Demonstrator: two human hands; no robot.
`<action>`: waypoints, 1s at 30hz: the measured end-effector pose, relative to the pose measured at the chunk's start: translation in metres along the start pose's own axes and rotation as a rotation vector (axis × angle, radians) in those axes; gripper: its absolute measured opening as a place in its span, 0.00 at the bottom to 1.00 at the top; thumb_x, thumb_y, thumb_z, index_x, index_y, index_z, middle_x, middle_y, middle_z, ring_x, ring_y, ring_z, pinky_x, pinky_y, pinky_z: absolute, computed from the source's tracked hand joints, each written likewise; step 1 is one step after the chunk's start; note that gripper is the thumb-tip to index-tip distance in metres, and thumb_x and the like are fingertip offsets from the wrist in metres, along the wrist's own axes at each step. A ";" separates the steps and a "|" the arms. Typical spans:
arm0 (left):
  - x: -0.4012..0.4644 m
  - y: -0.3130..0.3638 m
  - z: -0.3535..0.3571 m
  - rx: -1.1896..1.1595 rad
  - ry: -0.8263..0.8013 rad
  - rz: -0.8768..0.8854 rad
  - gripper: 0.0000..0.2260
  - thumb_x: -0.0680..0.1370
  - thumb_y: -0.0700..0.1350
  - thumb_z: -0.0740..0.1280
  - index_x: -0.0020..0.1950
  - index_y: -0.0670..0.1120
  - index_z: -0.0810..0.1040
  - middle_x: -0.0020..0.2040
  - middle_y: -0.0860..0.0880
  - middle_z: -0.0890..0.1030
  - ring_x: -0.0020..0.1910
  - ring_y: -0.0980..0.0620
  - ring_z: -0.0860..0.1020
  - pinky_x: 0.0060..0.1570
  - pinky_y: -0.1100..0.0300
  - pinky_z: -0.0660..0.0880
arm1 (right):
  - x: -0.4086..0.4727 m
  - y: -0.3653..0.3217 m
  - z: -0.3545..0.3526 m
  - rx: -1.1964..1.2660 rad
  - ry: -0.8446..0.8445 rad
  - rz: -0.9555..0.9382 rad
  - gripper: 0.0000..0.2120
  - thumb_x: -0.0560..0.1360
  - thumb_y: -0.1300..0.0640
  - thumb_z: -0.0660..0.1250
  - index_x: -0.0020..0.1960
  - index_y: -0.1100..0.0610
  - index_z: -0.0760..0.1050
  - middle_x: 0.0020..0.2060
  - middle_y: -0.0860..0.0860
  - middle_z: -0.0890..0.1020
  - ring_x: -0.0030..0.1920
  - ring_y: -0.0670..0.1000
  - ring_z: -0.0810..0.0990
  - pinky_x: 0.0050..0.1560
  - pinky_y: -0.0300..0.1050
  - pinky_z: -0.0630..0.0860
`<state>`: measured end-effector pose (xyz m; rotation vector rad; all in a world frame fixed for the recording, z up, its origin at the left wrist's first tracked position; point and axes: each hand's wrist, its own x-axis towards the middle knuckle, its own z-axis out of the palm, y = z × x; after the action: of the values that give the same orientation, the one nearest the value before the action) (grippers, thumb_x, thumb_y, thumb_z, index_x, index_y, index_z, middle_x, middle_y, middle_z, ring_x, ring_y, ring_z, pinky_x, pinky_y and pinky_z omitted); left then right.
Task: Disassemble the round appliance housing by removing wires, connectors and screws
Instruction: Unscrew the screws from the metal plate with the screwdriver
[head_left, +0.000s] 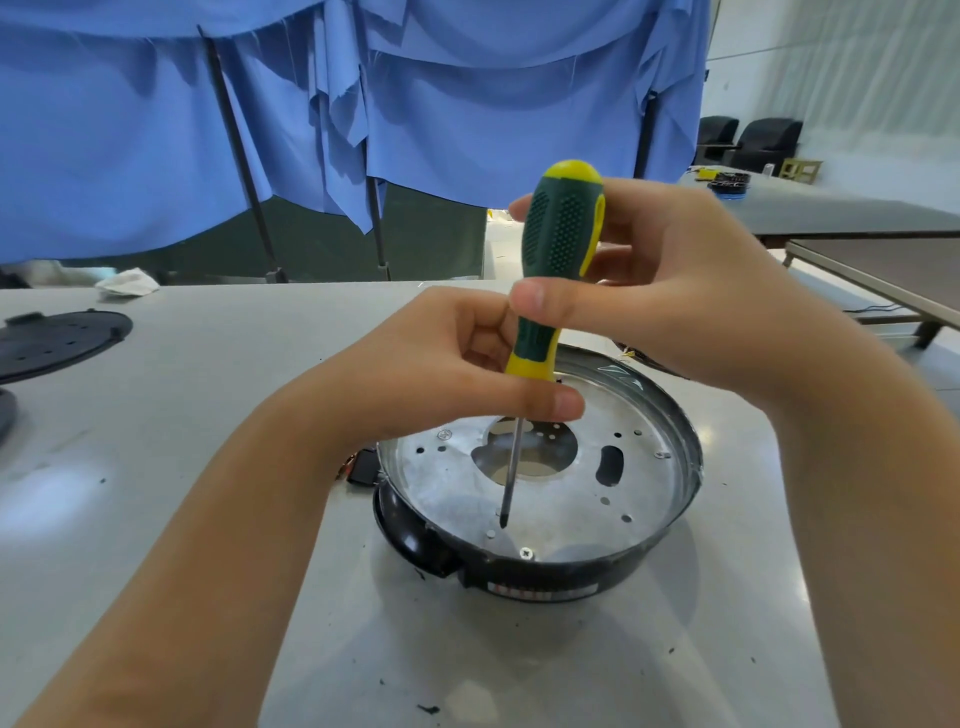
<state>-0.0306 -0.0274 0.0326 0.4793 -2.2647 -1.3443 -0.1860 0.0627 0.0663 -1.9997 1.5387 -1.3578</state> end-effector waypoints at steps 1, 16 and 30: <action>-0.001 0.000 -0.001 -0.008 -0.009 -0.002 0.21 0.60 0.48 0.79 0.49 0.41 0.80 0.38 0.49 0.84 0.39 0.53 0.83 0.42 0.65 0.79 | 0.000 0.000 0.000 0.002 0.010 -0.007 0.14 0.70 0.53 0.74 0.53 0.57 0.79 0.45 0.51 0.83 0.40 0.45 0.82 0.45 0.38 0.79; 0.001 -0.016 0.022 0.606 -0.460 -0.369 0.04 0.72 0.54 0.72 0.44 0.56 0.82 0.37 0.62 0.82 0.38 0.63 0.80 0.45 0.64 0.77 | 0.002 0.011 -0.012 -0.177 0.062 0.044 0.15 0.69 0.46 0.73 0.53 0.50 0.78 0.45 0.43 0.82 0.40 0.42 0.80 0.45 0.43 0.79; 0.004 -0.021 0.031 0.656 -0.521 -0.376 0.02 0.73 0.49 0.72 0.40 0.55 0.82 0.33 0.63 0.77 0.38 0.61 0.78 0.42 0.66 0.74 | 0.003 0.013 -0.007 -0.182 0.016 0.022 0.14 0.71 0.49 0.73 0.54 0.52 0.78 0.45 0.43 0.83 0.40 0.43 0.80 0.46 0.42 0.80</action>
<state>-0.0499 -0.0167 0.0014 0.8872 -3.1872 -0.9121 -0.1991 0.0573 0.0623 -2.0734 1.7421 -1.2687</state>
